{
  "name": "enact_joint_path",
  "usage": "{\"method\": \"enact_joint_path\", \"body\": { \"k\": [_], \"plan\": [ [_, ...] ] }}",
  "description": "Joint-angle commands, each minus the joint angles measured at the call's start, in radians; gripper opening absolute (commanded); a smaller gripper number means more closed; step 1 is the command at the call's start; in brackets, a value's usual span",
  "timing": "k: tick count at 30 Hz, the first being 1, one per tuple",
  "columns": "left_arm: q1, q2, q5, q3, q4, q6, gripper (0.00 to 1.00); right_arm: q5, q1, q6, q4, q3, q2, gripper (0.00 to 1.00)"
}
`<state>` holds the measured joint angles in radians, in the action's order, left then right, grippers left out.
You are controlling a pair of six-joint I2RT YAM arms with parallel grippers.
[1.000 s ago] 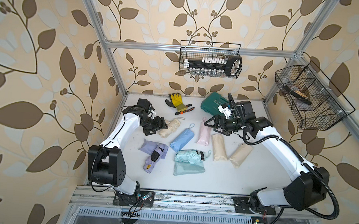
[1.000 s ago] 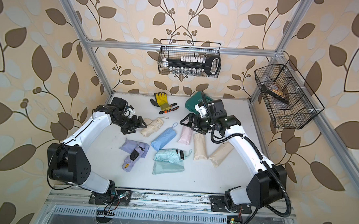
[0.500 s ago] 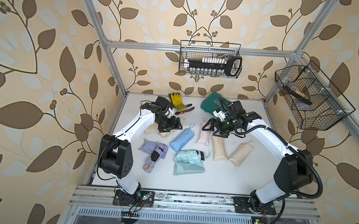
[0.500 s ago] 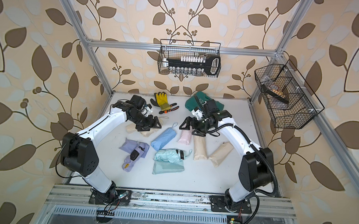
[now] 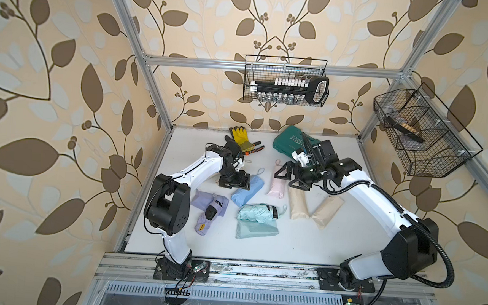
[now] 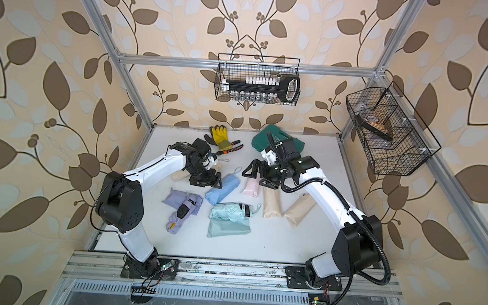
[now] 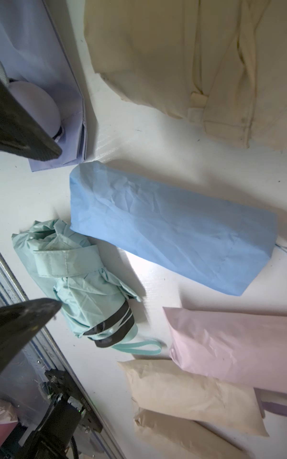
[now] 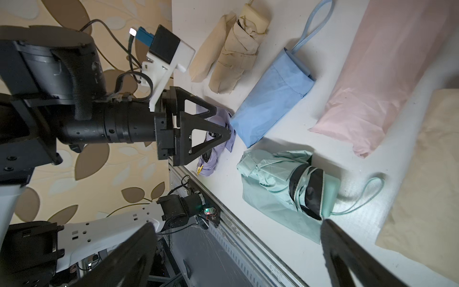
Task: Take umbrellas out of sleeves
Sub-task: Pick up the umbrella from the center of the board.
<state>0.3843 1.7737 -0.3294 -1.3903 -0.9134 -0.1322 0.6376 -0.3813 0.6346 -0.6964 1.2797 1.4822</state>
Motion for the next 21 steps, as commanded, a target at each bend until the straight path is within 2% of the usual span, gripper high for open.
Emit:
{"method": "enact_joint_path", "body": {
  "k": [1, 9, 14, 21],
  "plan": [
    [0.044, 0.038, 0.05, -0.019, 0.016, 0.039, 0.88, -0.012, 0.002, 0.012, 0.02, -0.019, 0.02, 0.99],
    [0.096, 0.192, 0.154, -0.138, -0.011, 0.072, 0.83, 0.007, 0.004, -0.021, -0.001, 0.022, 0.057, 0.99],
    [0.099, 0.233, 0.188, -0.147, -0.01, 0.081, 0.77, 0.031, 0.018, -0.038, -0.006, 0.045, 0.099, 0.99],
    [0.103, 0.282, 0.231, -0.163, 0.009, 0.079, 0.74, 0.04, 0.032, -0.044, 0.006, 0.048, 0.112, 0.99]
  ]
}}
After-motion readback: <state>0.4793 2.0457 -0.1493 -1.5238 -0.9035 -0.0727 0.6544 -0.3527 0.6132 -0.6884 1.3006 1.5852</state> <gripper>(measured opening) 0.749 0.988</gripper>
